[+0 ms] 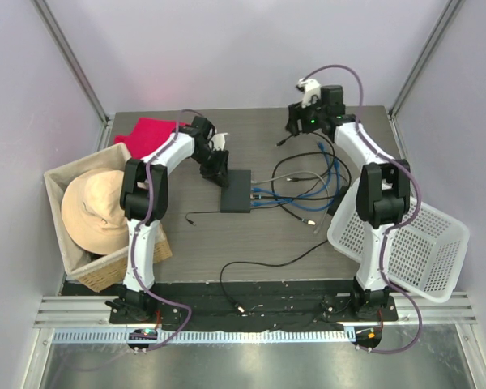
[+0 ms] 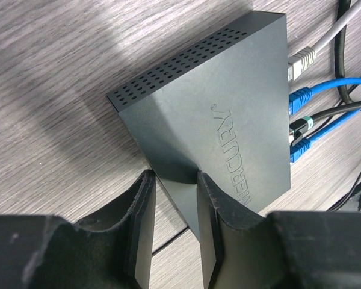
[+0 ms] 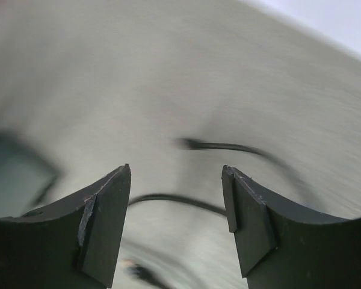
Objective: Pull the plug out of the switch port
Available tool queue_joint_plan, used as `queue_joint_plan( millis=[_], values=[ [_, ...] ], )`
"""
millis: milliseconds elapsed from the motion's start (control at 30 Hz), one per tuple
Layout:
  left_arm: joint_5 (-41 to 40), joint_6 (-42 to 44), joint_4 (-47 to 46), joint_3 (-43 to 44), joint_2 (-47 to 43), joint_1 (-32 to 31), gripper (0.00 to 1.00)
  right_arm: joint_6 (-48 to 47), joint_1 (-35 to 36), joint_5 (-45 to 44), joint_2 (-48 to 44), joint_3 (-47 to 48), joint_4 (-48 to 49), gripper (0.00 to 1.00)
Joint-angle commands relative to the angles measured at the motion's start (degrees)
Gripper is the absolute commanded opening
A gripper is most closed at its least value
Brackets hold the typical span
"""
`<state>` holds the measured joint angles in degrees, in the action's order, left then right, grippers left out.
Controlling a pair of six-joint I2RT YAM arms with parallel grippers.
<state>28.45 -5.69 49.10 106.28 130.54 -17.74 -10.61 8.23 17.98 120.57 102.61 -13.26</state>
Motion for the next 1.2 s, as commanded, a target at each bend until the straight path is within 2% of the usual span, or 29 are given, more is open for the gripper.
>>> queue_joint_plan(
  millis=[0,67,133,167,233,333,367,500,667,800,900,1000,1033,1100,1167],
  values=[
    [-3.93,4.98,0.73,0.95,1.47,-0.2,0.11,-3.71,5.21,17.95,0.01,-3.46,-9.75,0.68],
    [-2.88,5.34,1.26,0.07,1.12,0.16,0.11,-3.72,6.88,18.5,2.29,-2.86,-11.43,0.62],
    [0.36,5.26,1.78,-0.2,0.51,1.03,0.11,-1.96,7.94,16.49,5.7,-1.19,-13.72,0.49],
    [2.3,5.25,2.14,-0.28,0.16,1.47,0.11,-1.61,8.2,16.48,6.86,0.82,-14.6,0.48],
    [8.42,5.52,2.14,-0.28,-1.69,2.88,0.13,-1.6,8.38,19.35,8.88,1.63,-15.48,0.5],
    [10.58,7.45,2.93,-0.63,-3.79,3.67,0.18,-2.13,8.38,23.32,9.76,1.28,-15.92,0.56],
    [10.49,7.36,3.63,-0.81,-3.98,3.67,0.28,-1.78,8.47,24.81,10.29,1.37,-16.27,0.57],
    [11.19,6.13,4.34,-2.39,-3.1,3.68,0.42,-1.95,8.73,25.97,11.17,1.19,-16.54,0.57],
    [16.97,1.31,1.88,-3.97,-1.61,3.67,0.48,-1.96,8.73,30.26,11.61,0.49,-18.03,0.63],
    [16.12,0.42,1.26,-3.8,-0.73,3.24,0.48,-1.69,9.17,32.47,11.96,-0.39,-18.3,0.63],
    [10.87,0.24,1.17,-3.89,-0.11,3.06,0.46,-1.61,9.61,32.56,12.49,-0.57,-18.38,0.62],
    [5.07,0.33,1.35,-4.59,0.5,2.45,0.29,-1.61,9.96,32.12,13.37,-0.04,-18.47,0.6],
    [3.91,0.42,1.61,-4.68,0.68,2.1,0.14,-1.61,9.96,31.86,13.89,0.48,-18.47,0.59],
    [2.5,0.42,1.79,-5.29,1.03,1.83,0.05,-1.69,10.05,31.77,14.6,1.1,-18.47,0.57],
    [2.14,0.33,1.87,-5.47,1.21,1.48,0.03,-1.69,10.14,32.03,15.39,2.07,-18.91,0.57]
  ],
)
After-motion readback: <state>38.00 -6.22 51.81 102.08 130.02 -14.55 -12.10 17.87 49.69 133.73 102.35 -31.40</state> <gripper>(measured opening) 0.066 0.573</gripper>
